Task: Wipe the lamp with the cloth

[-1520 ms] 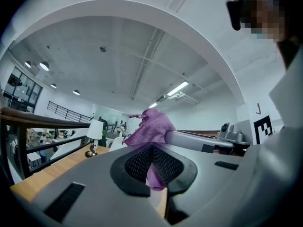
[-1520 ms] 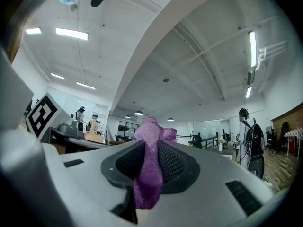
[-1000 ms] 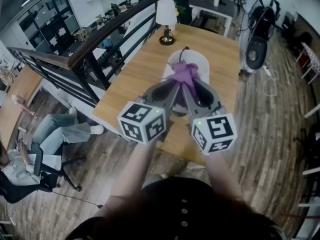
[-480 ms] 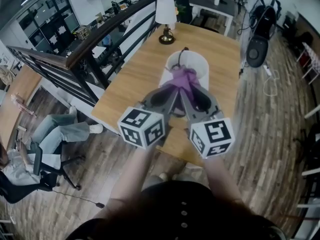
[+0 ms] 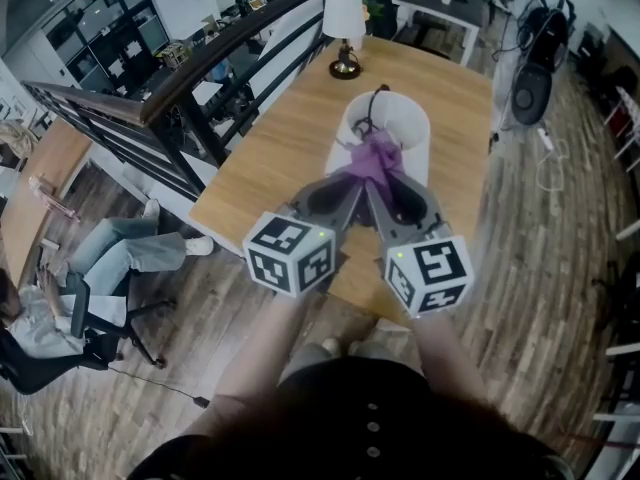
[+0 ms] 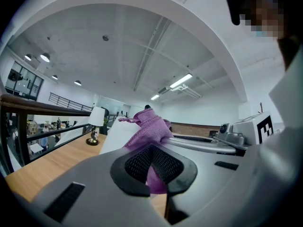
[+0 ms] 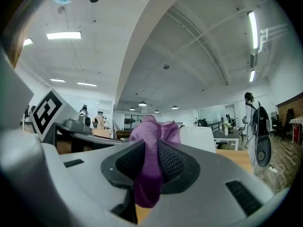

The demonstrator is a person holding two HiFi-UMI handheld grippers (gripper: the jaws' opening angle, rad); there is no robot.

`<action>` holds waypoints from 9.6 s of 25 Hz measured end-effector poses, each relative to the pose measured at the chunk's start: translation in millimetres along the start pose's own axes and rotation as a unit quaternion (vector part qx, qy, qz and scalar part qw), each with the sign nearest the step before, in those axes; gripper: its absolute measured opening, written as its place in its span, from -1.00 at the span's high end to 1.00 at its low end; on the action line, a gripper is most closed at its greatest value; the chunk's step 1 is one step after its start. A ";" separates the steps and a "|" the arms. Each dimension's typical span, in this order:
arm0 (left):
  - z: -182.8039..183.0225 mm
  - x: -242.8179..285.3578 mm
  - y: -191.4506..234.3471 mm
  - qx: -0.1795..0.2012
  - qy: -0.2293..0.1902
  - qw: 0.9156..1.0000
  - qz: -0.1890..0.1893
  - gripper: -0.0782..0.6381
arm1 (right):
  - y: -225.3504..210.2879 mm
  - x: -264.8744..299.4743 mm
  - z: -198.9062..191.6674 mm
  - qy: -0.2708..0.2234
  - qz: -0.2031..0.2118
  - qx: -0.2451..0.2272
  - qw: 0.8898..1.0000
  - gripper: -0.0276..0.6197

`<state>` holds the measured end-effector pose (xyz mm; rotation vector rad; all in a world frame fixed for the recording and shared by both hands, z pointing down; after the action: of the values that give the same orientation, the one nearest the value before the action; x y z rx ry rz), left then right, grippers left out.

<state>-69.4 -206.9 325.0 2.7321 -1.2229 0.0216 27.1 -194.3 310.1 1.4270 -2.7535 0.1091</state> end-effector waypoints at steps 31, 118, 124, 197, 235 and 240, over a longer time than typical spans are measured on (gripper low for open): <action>-73.9 -2.0 3.8 -0.058 0.060 0.996 -0.009 0.76 | 3.5 -1.0 -67.6 0.081 -0.006 0.027 0.996 0.65; 21.2 45.3 -35.1 -0.012 -0.037 0.998 -0.047 0.76 | -53.5 -21.5 20.8 -0.036 -0.052 -0.022 0.998 0.65; 15.4 43.9 -36.1 -0.014 -0.030 0.999 -0.041 0.76 | -53.6 -22.6 14.0 -0.034 -0.052 -0.008 0.998 0.65; -105.4 37.2 -45.7 -0.110 0.109 0.987 -0.048 0.76 | -51.6 -38.5 -105.1 0.112 -0.056 0.080 0.989 0.65; 5.4 77.6 -60.5 -0.016 -0.020 0.996 -0.084 0.75 | -96.2 -45.4 -0.1 -0.026 -0.075 0.040 0.996 0.65; 19.3 82.6 -60.1 0.000 -0.033 0.996 -0.083 0.75 | -101.6 -40.7 18.2 -0.046 -0.076 0.025 0.996 0.65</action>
<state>29.5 -231.3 304.2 2.8464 -1.0053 -0.0881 133.6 -221.0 293.8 1.6904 -2.7187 0.1101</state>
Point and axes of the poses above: the fingertips, and each gripper's own axes: x forward along the fingers, y to its left, z out of its top, the point moved 6 cm from there along -x, backward along the fingers, and after that the axes turned 6 degrees about x, right-handed, at the moved point
